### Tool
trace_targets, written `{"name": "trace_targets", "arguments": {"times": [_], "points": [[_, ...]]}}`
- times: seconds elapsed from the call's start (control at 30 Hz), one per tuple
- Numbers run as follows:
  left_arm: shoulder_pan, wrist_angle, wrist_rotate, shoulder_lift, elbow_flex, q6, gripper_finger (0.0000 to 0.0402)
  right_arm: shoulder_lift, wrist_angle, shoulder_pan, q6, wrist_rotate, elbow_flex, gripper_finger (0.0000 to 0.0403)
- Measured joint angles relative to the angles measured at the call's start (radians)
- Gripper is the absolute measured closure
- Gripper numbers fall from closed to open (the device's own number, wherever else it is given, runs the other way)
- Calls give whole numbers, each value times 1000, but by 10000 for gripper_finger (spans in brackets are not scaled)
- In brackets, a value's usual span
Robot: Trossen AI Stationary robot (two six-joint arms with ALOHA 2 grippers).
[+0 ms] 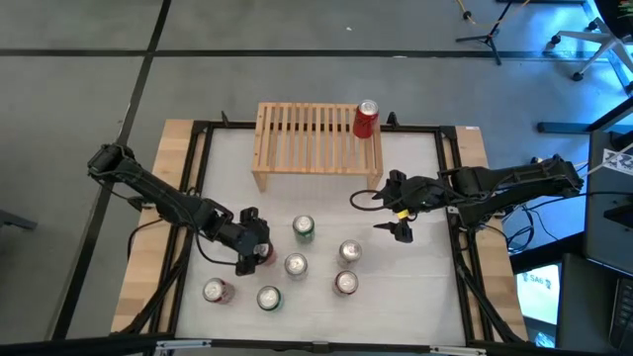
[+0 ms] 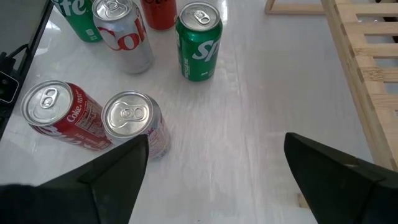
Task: Place canned beverage on shelf
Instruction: Put the red black soda can on the shelf
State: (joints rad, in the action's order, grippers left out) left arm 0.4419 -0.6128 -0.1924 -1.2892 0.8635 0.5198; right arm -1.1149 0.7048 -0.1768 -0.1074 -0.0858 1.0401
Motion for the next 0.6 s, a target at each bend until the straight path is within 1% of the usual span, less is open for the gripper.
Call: {"name": "trace_targets", "arguments": {"times": [0.6], "points": [[0,1,-1,0,0,-6,106,0,0,0,0,0,0,33]]}}
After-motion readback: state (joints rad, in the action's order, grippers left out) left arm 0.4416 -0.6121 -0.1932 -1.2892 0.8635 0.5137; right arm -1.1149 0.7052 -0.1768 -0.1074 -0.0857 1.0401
